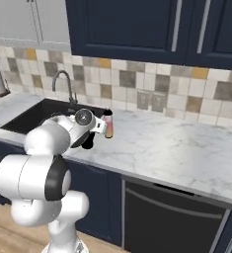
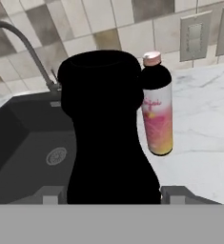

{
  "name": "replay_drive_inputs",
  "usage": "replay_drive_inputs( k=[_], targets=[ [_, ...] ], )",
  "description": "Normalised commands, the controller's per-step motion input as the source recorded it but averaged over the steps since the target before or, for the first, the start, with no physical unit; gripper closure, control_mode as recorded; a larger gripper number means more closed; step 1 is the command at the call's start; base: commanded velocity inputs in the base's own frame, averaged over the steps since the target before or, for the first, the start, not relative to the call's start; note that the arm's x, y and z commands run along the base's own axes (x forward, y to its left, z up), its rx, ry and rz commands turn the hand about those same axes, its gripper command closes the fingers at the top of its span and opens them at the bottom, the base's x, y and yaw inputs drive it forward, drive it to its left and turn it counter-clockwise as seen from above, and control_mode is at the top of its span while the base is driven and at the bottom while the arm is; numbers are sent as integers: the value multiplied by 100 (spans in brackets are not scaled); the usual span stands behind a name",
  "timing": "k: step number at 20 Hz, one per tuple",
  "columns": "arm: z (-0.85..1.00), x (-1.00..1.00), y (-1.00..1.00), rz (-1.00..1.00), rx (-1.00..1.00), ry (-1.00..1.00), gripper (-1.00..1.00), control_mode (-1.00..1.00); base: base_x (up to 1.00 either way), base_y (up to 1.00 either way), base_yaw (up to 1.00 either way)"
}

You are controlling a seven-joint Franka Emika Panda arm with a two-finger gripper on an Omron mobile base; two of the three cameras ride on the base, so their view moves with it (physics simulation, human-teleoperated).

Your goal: Place the large bottle from the dining counter next to the other large bottle outside the sink, and place the small bottle from the dining counter next to the other small bottle inside the sink.

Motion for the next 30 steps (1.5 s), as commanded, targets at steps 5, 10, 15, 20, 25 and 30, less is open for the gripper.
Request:
replay_drive_inputs(
  k=[5, 10, 15, 20, 25, 30],
  targets=[
    [0, 0, 0, 0, 0, 0, 100, 100, 52, 21, -19],
    [0, 0, 0, 0, 0, 0, 100, 100, 11, 29, -7],
    [0, 0, 0, 0, 0, 0, 100, 100, -18, 34, 1],
    [0, 0, 0, 0, 0, 0, 100, 100, -3, 9, 9],
    [0, 0, 0, 0, 0, 0, 100, 100, -4, 16, 6],
    [0, 0, 0, 0, 0, 0, 100, 100, -4, 13, 5]
  ],
)
